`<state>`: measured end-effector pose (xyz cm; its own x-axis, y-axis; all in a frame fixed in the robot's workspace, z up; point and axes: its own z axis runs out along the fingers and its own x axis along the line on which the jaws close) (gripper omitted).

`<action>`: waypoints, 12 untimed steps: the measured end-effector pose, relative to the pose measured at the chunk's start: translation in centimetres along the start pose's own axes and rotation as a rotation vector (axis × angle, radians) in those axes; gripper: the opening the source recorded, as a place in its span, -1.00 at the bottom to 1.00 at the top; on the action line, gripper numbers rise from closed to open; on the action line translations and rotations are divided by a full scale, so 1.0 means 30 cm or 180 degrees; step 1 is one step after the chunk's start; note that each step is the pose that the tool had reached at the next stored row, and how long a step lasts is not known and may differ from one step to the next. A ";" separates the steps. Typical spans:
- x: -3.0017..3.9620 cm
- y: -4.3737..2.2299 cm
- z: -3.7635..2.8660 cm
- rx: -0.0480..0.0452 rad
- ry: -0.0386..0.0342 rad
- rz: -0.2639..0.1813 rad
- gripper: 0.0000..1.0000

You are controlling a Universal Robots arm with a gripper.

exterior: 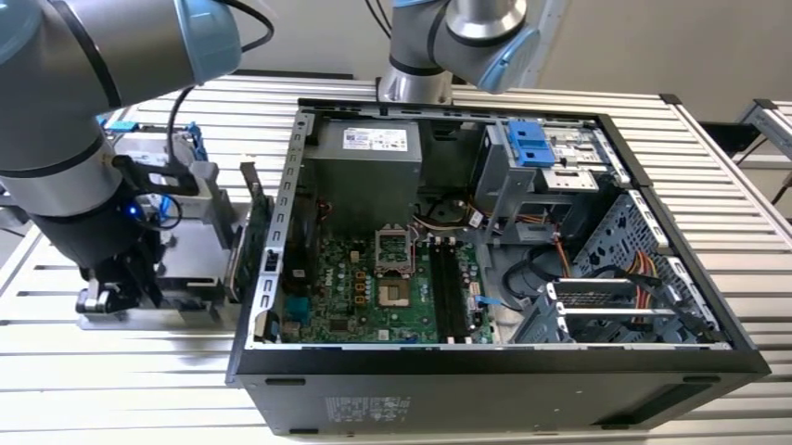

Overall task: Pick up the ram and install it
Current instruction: 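Pick up the ram and move it above insertion slot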

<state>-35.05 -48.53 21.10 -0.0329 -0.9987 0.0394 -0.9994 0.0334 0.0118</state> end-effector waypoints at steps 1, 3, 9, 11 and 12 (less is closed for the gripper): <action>0.000 0.000 -0.005 0.0000 0.0000 0.0000 -1.00; 0.000 0.000 -0.013 0.0000 0.0000 0.0000 -1.00; 0.001 0.000 -0.034 0.0000 0.0000 0.0000 -1.00; 0.002 0.000 -0.040 0.0000 0.0000 -0.0001 -1.00; 0.002 0.000 -0.042 0.0000 0.0000 0.0000 -1.00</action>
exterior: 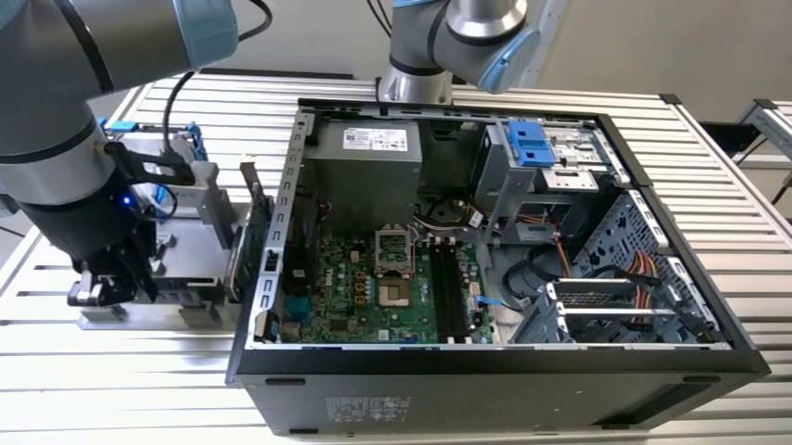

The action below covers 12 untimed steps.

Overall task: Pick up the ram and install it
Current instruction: 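Pick up the ram and move it above insertion slot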

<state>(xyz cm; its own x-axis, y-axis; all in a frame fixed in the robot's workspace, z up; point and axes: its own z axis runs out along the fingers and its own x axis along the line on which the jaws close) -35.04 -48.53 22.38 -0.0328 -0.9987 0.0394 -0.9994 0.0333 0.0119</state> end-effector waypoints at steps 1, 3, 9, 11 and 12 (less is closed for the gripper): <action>0.000 0.000 -0.002 0.0000 0.0000 0.0000 -1.00; 0.000 0.000 -0.006 0.0001 -0.0001 0.0001 -1.00; 0.001 0.001 -0.024 0.0000 0.0000 0.0001 -1.00; 0.001 0.000 -0.030 0.0000 0.0000 0.0000 -1.00; 0.001 0.000 -0.033 0.0000 0.0000 0.0000 -1.00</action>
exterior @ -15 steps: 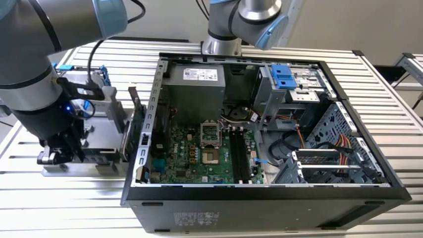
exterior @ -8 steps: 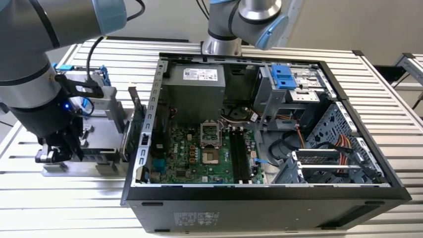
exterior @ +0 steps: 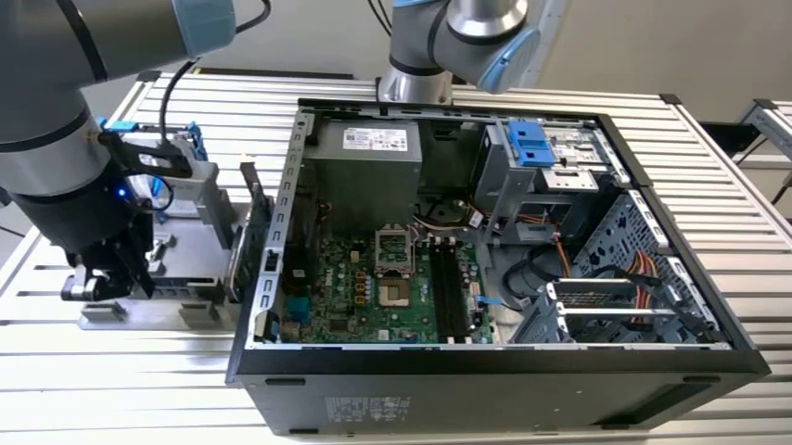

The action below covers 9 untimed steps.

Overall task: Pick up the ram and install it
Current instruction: 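Pick up the ram and move it above insertion slot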

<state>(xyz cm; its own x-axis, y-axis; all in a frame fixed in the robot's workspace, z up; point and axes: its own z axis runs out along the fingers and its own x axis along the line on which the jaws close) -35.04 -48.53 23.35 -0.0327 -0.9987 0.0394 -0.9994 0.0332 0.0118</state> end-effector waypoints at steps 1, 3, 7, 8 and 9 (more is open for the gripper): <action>0.000 0.000 -0.003 0.0000 0.0000 0.0000 -1.00; 0.000 0.000 -0.010 0.0000 0.0000 0.0000 -1.00; 0.001 0.001 -0.026 0.0000 0.0000 0.0001 -1.00; 0.001 0.001 -0.030 0.0000 0.0000 0.0001 -1.00; 0.001 0.001 -0.033 0.0000 0.0000 0.0001 -1.00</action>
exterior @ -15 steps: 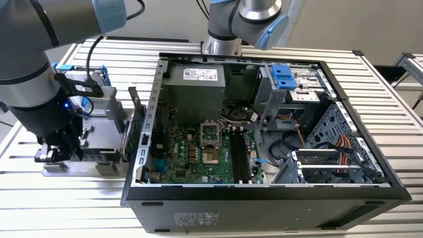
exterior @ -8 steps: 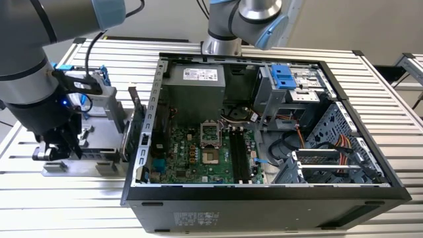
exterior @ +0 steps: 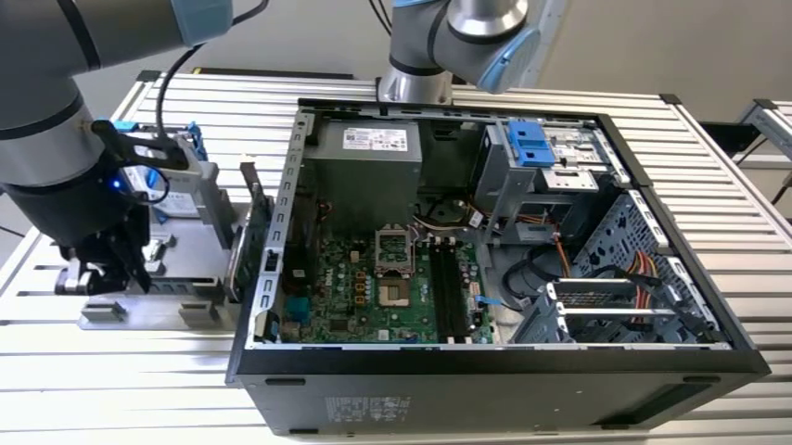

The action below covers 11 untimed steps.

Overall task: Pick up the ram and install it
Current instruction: 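Pick up the ram and move it above insertion slot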

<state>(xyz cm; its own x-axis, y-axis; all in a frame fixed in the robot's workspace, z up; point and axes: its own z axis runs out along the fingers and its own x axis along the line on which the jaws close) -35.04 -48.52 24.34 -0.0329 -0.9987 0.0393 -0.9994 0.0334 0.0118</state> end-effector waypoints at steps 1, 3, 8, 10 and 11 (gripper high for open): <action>0.000 0.000 -0.002 0.0000 0.0000 0.0000 -1.00; 0.000 0.000 -0.006 0.0000 0.0000 0.0000 -1.00; 0.000 0.000 -0.008 0.0000 0.0000 0.0000 -1.00; 0.000 0.000 -0.009 0.0000 0.0000 0.0000 -1.00; 0.000 0.000 -0.010 0.0000 0.0000 0.0000 -1.00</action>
<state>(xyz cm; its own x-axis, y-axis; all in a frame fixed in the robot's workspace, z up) -35.05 -48.53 24.63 -0.0329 -0.9987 0.0394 -0.9994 0.0334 0.0119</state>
